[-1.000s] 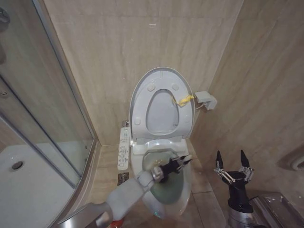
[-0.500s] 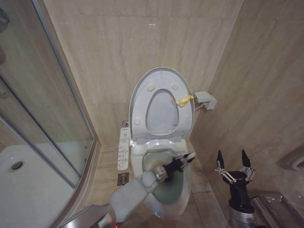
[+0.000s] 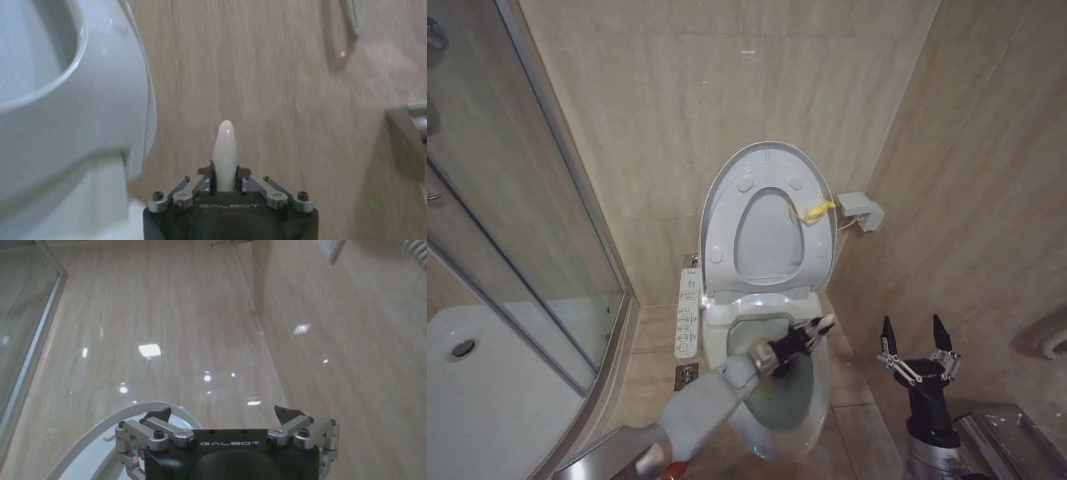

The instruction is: Open the toilet lid, clean the toilet bowl with a toilet brush, close the toilet lid, and flush.

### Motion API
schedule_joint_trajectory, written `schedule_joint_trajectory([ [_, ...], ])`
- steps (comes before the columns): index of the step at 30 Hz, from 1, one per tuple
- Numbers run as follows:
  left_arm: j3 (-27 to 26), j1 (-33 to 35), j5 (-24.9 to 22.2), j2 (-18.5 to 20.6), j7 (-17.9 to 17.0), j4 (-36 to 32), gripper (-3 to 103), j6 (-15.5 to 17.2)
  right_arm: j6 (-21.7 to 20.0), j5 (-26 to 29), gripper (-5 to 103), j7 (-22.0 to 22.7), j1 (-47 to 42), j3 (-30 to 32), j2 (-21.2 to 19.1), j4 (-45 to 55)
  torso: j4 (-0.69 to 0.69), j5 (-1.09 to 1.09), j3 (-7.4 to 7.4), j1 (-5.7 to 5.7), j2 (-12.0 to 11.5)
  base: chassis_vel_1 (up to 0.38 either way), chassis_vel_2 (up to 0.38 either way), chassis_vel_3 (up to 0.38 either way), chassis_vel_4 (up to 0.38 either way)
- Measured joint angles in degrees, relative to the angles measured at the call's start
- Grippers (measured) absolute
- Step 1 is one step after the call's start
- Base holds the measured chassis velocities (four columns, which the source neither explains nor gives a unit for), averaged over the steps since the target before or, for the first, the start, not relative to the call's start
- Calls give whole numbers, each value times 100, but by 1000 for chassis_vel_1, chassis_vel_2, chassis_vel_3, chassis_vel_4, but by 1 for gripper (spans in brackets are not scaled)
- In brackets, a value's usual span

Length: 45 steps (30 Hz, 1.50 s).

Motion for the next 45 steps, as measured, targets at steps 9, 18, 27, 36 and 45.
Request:
schedule_joint_trajectory([
  [9,-15,7,34,-28,-62,-307,21,-72,-8,0,100,11,-58,53,-26,18,-12,-5,-1,-1,1,0,0,0,0],
  [18,225,15,-85,495,-71,-433,21,-86,3,-5,100,7,-75,2,21,40,-4,-1,0,0,0,0,0,0,0],
  [27,142,75,-113,399,-27,-217,21,-112,19,-12,100,0,-102,-8,35,60,-2,0,0,0,0,0,0,0,0],
  [36,127,-243,-284,-15,-94,-670,21,10,18,-24,100,-7,-107,10,53,62,-13,-3,-2,-1,1,0,0,0,0],
  [45,1010,-578,-849,395,-635,-779,21,1139,-4,-11,100,20,-82,21,34,42,-3,-4,0,0,0,0,0,0,0],
])
